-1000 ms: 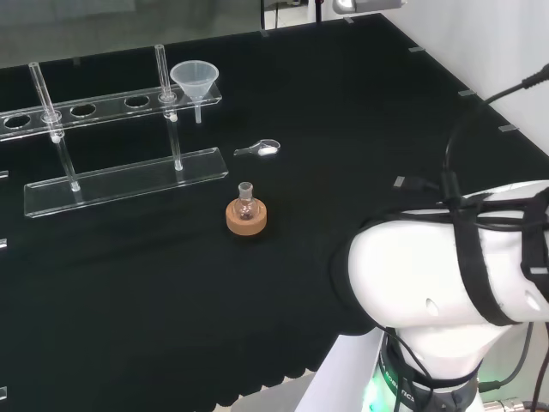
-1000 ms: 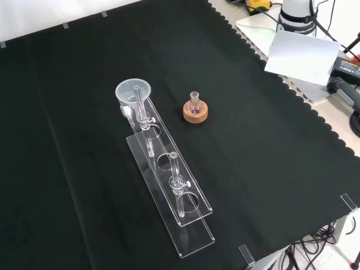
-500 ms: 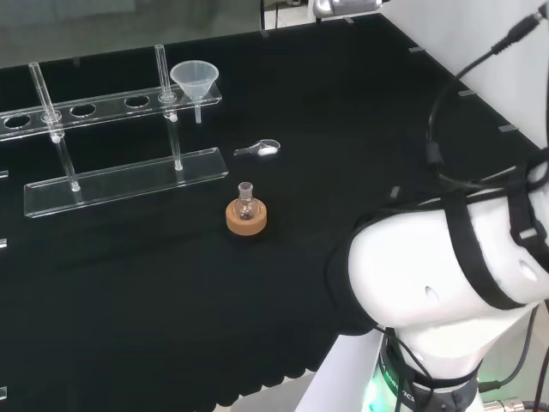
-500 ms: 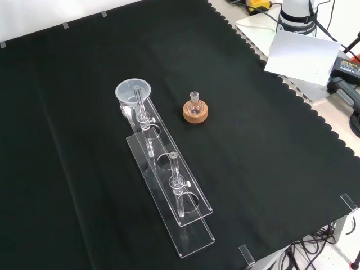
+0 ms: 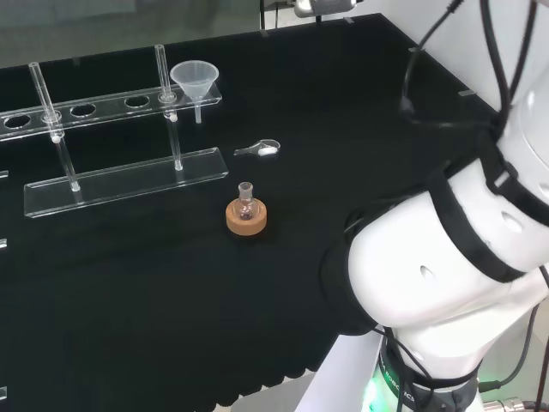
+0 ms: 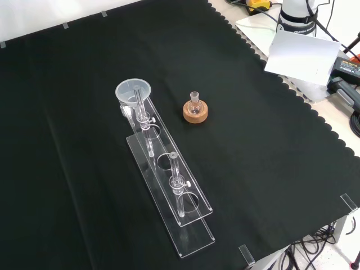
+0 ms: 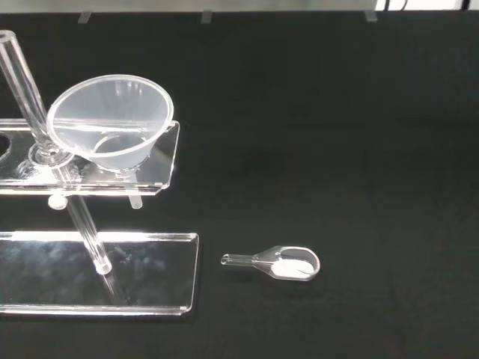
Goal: Pick up the funnel from the transparent funnel stand.
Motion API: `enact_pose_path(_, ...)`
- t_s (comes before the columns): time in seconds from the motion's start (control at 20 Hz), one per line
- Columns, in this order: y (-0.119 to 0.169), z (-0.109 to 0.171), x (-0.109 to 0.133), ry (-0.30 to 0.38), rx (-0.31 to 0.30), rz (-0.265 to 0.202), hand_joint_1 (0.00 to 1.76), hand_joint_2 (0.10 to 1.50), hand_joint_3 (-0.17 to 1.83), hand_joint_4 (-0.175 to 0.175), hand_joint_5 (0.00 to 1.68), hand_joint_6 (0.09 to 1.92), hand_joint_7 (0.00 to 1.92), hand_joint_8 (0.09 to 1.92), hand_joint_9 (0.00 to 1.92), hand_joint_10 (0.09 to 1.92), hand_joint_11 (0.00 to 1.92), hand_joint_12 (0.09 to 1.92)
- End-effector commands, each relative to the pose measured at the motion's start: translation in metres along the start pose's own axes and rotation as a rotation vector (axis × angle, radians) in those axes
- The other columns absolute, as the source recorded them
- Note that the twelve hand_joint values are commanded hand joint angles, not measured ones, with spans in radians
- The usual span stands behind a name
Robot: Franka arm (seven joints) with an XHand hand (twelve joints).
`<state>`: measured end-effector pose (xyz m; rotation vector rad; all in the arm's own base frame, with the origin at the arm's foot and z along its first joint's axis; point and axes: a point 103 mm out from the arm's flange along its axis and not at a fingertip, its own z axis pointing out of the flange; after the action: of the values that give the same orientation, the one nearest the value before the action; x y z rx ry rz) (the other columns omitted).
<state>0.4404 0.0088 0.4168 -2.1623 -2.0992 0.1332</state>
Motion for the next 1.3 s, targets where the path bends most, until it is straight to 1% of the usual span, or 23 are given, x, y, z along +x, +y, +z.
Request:
enact_pose_path(0.05, 0.059, 0.017, 0.012, 0.019, 0.036, -0.078, 0.01, 1.24, 0.13, -0.005, 0.2, 0.09, 0.0, 0.37, 0.08, 0.66, 0.0, 1.35)
enact_pose_path(0.15, 0.063, 0.023, 0.018, 0.006, 0.077, -0.077, 0.02, 1.23, 0.13, -0.006, 0.19, 0.09, 0.0, 0.38, 0.08, 0.66, 0.0, 1.35)
enact_pose_path(0.25, 0.065, 0.03, 0.024, 0.006, 0.081, -0.082, 0.04, 1.18, 0.11, -0.009, 0.17, 0.09, 0.0, 0.36, 0.06, 0.65, 0.0, 1.34)
enact_pose_path(0.45, 0.073, 0.046, 0.033, -0.021, 0.132, -0.087, 0.11, 1.12, 0.09, -0.014, 0.14, 0.09, 0.0, 0.34, 0.05, 0.65, 0.0, 1.33)
enact_pose_path(0.55, 0.078, 0.052, 0.036, -0.034, 0.143, -0.088, 0.17, 1.08, 0.07, -0.015, 0.13, 0.09, 0.0, 0.34, 0.05, 0.66, 0.0, 1.32)
enact_pose_path(0.75, 0.088, 0.061, 0.047, -0.069, 0.181, -0.092, 0.29, 0.98, 0.03, -0.019, 0.12, 0.09, 0.0, 0.4, 0.07, 0.7, 0.0, 1.35)
enact_pose_path(0.9, 0.095, 0.069, 0.057, -0.088, 0.228, -0.101, 0.34, 0.94, 0.01, -0.022, 0.12, 0.09, 0.0, 0.42, 0.07, 0.71, 0.0, 1.38)
enact_pose_path(1.1, 0.105, 0.082, 0.069, -0.113, 0.305, -0.109, 0.37, 0.91, 0.0, -0.021, 0.12, 0.09, 0.0, 0.41, 0.06, 0.74, 0.0, 1.42)
enact_pose_path(1.2, 0.109, 0.087, 0.073, -0.115, 0.337, -0.112, 0.42, 0.88, -0.02, -0.008, 0.09, 0.09, 0.0, 0.29, 0.02, 0.74, 0.0, 1.48)
enact_pose_path(1.3, 0.111, 0.089, 0.076, -0.117, 0.349, -0.126, 0.45, 0.86, -0.03, 0.002, 0.06, 0.09, 0.0, 0.17, 0.0, 0.7, 0.01, 1.53)
